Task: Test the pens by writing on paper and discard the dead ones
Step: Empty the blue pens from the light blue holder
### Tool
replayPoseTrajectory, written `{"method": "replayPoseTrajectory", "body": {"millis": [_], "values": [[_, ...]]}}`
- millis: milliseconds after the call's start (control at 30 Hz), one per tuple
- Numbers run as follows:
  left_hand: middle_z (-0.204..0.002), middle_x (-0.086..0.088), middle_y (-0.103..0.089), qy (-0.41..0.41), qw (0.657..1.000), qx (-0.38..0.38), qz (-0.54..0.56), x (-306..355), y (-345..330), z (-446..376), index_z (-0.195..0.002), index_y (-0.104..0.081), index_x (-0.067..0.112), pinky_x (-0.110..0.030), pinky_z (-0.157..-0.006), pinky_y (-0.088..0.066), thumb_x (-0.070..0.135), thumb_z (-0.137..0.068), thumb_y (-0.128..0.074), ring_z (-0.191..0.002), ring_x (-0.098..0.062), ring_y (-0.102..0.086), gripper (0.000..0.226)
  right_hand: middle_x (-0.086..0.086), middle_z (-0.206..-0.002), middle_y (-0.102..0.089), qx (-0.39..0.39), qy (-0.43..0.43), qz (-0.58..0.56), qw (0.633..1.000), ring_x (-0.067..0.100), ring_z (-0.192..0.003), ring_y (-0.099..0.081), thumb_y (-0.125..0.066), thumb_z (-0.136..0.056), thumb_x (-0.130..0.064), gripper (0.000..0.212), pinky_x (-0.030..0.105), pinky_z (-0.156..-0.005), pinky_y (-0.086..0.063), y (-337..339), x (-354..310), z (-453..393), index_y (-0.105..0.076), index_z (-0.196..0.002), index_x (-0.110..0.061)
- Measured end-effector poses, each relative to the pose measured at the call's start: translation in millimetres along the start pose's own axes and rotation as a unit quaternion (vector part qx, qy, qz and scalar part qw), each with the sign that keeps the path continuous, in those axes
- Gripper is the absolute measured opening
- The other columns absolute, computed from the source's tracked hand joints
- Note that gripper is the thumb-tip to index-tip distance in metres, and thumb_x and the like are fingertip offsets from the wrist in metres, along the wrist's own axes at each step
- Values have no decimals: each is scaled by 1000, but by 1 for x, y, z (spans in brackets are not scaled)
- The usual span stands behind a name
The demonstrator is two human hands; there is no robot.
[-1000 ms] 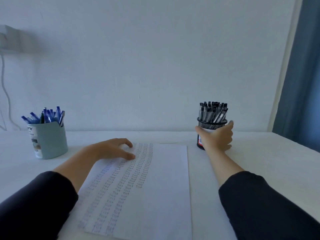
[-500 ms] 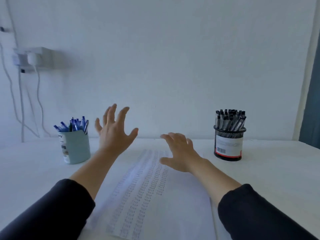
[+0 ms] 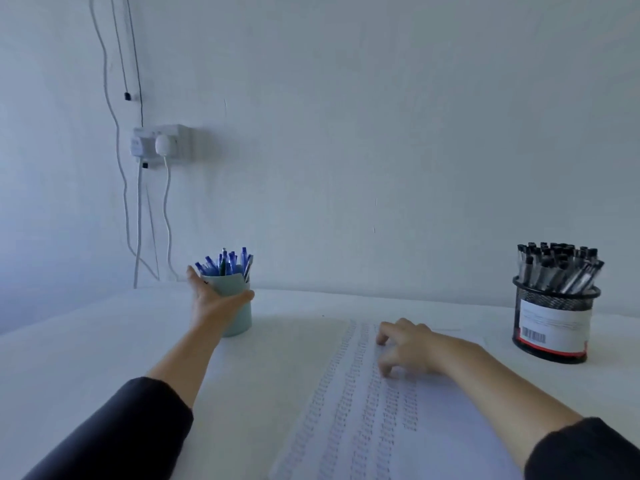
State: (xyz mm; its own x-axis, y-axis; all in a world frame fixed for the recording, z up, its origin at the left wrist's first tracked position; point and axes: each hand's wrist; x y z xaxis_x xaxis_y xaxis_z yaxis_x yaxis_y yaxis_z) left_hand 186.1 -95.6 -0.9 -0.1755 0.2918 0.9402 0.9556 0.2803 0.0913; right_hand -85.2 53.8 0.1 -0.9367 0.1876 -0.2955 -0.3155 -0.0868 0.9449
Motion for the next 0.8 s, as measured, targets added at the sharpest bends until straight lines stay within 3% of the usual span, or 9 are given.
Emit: {"method": "replayPoseTrajectory", "body": {"millis": [100,167,233,300,400,500,633,733,800], "values": [[-123,-3,-48,20,1000,-1,16,-2,-4,0,-142,-26,20,-39,-91,-44,11,-65,-81,-112,-29,-50,95,0,-129,-42,-12,-21,5,1000,24,-119,-42,-60,-70,-57,48,43,-100,-37,10,-14,-5,-49,-105,-27],[-111,-6,-57,4,1000,-18,-8,-1,-10,5,-118,-45,18,-45,-87,-51,18,-54,-84,-102,-29,-56,75,2,-144,-39,-8,-25,-16,1000,25,-130,-40,-56,-69,-71,74,43,-104,-35,15,-28,-8,-48,-125,-23],[-111,-4,-60,-55,994,-21,-91,3,-15,13,-114,-49,16,-40,-84,-50,21,-54,-86,-99,-25,-56,71,3,-151,-34,10,-3,-112,994,24,-136,-36,-53,-73,-76,91,43,-109,-30,16,-48,-12,-38,-142,-19],[-114,0,-54,-156,971,-23,-178,6,-17,20,-121,-46,16,-38,-87,-46,20,-56,-85,-104,-23,-52,76,3,-153,-31,42,37,-261,964,24,-138,-33,-45,-81,-74,87,42,-109,-28,12,-69,-16,-30,-147,-20],[-120,2,-49,-261,930,-77,-246,4,-14,25,-127,-40,16,-36,-88,-40,19,-58,-83,-107,-23,-51,81,4,-152,-30,100,85,-461,878,24,-134,-37,-41,-88,-65,76,42,-108,-31,-1,-93,-20,-23,-149,-23],[-121,3,-51,-348,878,-130,-301,-1,-4,26,-127,-41,19,-38,-88,-40,21,-57,-82,-108,-25,-53,81,5,-155,-25,145,100,-521,835,25,-137,-32,-52,-86,-58,81,47,-111,-31,-12,-103,-24,-15,-151,-25],[-135,2,-51,-469,780,-151,-386,-4,6,24,-127,-31,31,-57,-100,-38,25,-55,-83,-130,-28,-46,89,5,-155,-22,148,128,-433,880,22,-139,-29,-68,-79,-53,94,33,-106,-31,-16,-105,-23,-15,-150,-24],[-134,-1,-54,-530,720,-127,-429,-4,7,27,-127,-37,28,-63,-95,-38,24,-52,-88,-129,-30,-48,90,1,-141,-40,121,111,-311,936,18,-132,-39,-76,-70,-54,98,26,-98,-35,-25,-113,-21,-26,-145,-17],[-133,-1,-53,-551,695,-112,-448,-3,6,30,-126,-43,26,-65,-94,-39,25,-49,-90,-126,-29,-50,90,-5,-124,-53,108,90,-263,955,19,-120,-50,-78,-60,-60,94,32,-98,-43,-31,-120,-24,-36,-133,-21]]}}
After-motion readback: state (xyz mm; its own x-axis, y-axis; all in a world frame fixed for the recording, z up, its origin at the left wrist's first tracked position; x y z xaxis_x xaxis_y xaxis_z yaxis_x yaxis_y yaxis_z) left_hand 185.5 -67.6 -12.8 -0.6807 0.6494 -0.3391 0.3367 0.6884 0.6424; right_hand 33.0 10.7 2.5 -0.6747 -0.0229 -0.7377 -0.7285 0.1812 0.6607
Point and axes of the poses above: each hand's wrist, its own z-axis away from the middle knuckle, its own y-axis out of the back of the hand, x = y × z
